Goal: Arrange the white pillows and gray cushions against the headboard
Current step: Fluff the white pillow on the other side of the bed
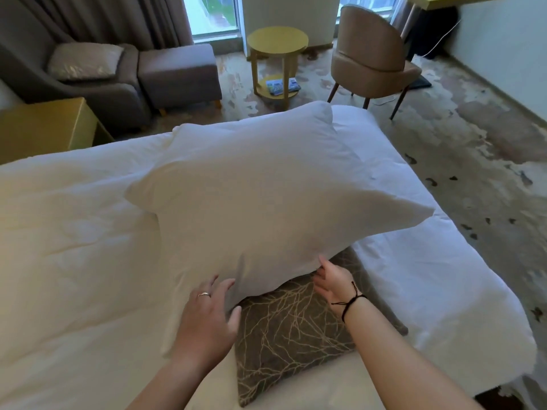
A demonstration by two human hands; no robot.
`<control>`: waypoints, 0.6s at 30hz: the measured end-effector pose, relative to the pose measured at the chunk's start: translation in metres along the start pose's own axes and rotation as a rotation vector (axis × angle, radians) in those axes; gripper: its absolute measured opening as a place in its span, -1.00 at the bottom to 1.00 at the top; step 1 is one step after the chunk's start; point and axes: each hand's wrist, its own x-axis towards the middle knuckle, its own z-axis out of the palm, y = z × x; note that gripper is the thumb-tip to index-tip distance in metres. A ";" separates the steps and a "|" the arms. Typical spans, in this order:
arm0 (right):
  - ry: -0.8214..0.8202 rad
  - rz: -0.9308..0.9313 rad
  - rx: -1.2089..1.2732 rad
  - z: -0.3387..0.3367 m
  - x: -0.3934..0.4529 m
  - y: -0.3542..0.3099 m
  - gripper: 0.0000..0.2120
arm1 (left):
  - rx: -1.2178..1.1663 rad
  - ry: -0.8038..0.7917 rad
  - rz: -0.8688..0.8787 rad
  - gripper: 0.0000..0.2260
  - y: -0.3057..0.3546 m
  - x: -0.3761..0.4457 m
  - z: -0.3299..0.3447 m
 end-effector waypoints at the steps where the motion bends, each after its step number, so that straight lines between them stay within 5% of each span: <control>1: -0.018 0.020 0.077 0.001 0.012 -0.004 -0.38 | 0.035 -0.008 0.016 -0.53 0.005 0.006 0.003; 6: -0.107 0.073 0.324 0.013 0.051 -0.016 -0.20 | 0.118 -0.057 0.028 -0.49 0.022 0.026 0.015; 11: -0.134 0.097 0.479 0.033 0.070 -0.029 -0.61 | 0.120 -0.071 -0.006 -0.49 0.026 0.044 0.017; 18: 0.013 0.095 0.463 0.056 0.080 -0.038 -0.69 | 0.128 -0.065 0.000 -0.49 0.049 0.060 0.017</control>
